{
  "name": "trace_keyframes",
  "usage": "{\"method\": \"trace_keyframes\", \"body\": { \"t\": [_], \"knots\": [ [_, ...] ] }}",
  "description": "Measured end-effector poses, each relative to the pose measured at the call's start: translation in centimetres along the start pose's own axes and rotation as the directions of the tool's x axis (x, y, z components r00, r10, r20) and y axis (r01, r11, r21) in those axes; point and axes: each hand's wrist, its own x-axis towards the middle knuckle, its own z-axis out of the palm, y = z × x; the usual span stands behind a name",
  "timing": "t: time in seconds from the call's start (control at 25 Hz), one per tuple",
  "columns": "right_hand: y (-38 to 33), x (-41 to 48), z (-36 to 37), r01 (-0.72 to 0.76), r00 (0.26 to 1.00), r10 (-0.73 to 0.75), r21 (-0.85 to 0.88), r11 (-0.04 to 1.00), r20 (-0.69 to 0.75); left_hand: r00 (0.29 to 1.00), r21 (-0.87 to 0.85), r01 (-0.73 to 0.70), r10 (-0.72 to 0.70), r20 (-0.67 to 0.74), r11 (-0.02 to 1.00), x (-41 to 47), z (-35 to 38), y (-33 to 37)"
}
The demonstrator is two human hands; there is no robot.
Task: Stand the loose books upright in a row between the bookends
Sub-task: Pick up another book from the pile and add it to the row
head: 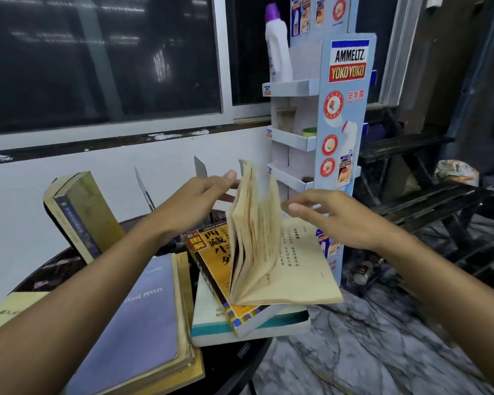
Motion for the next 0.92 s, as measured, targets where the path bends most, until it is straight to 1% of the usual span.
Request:
{"method": "trace_keyframes", "body": {
  "t": [0.08, 0.2, 0.28, 0.4, 0.52, 0.68, 0.92],
  "knots": [
    [0.4, -0.4, -0.2, -0.019, 1.000, 0.020, 0.055, 0.998, -0.006, 0.998, 0.040, -0.026, 0.024, 0.049, 0.999, 0.3, 1.3, -0.3],
    [1.2, -1.1, -0.5, -0.073, 0.997, 0.069, 0.105, 0.992, 0.038, 0.993, 0.225, -0.077, 0.053, 0.108, 0.971, 0.8, 2.9, -1.5],
    [1.9, -1.6, -0.6, -0.114, 0.992, 0.109, 0.090, 0.989, 0.065, 0.988, 0.339, -0.086, 0.038, 0.147, 0.937, 0.8, 3.7, -2.5],
    [4.0, -1.7, -0.2, -0.137, 0.989, 0.138, -0.015, 0.990, 0.056, 0.982, 0.443, -0.089, 0.006, 0.186, 0.892, 0.6, 4.5, -4.1],
    [5.4, -1.6, 0.3, -0.158, 0.983, 0.163, -0.063, 0.986, 0.087, 0.983, 0.484, -0.074, -0.016, 0.180, 0.872, 0.4, 4.6, -5.1],
    [6.3, -1.3, 1.1, -0.199, 0.973, 0.204, -0.058, 0.978, 0.106, 0.985, 0.475, -0.021, -0.062, 0.159, 0.880, 0.2, 4.2, -5.8],
    [6.6, -0.4, 1.5, -0.266, 0.953, 0.255, 0.049, 0.963, 0.161, 0.972, 0.468, 0.095, -0.183, 0.147, 0.878, 0.2, 3.8, -6.5]
  ]
}}
